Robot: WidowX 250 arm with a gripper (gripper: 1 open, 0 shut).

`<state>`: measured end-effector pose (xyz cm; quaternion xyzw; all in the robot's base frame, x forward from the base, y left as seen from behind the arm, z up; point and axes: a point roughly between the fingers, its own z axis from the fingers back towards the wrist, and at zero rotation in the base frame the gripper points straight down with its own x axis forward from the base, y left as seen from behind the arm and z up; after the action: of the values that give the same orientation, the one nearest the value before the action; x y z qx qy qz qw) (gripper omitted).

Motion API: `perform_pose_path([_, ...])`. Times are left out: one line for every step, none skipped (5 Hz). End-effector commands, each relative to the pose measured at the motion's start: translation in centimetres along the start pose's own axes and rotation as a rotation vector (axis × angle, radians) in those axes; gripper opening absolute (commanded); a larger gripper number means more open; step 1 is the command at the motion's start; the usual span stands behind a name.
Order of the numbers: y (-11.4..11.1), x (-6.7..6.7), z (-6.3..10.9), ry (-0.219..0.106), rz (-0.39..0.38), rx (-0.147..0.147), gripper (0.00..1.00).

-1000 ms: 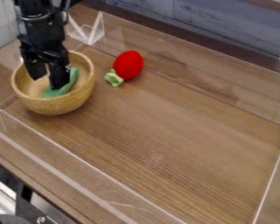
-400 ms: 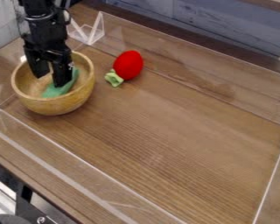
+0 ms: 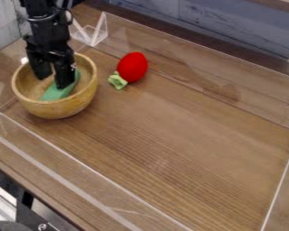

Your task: Remove the green block from the brown bowl and put it on the table

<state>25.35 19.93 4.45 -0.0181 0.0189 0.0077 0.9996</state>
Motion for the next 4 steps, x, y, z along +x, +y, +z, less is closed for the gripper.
perform_pose_path([1.09, 0.58, 1.10, -0.034, 0.009, 0.022, 1.00])
perform_pose_path([1.38, 0.77, 0.90, -0.032, 0.012, 0.016, 1.00])
perform_pose_path([1.58, 0.98, 0.90, -0.033, 0.016, 0.010, 1.00])
perform_pose_path([1.86, 1.16, 0.82, -0.033, 0.023, 0.006, 1.00])
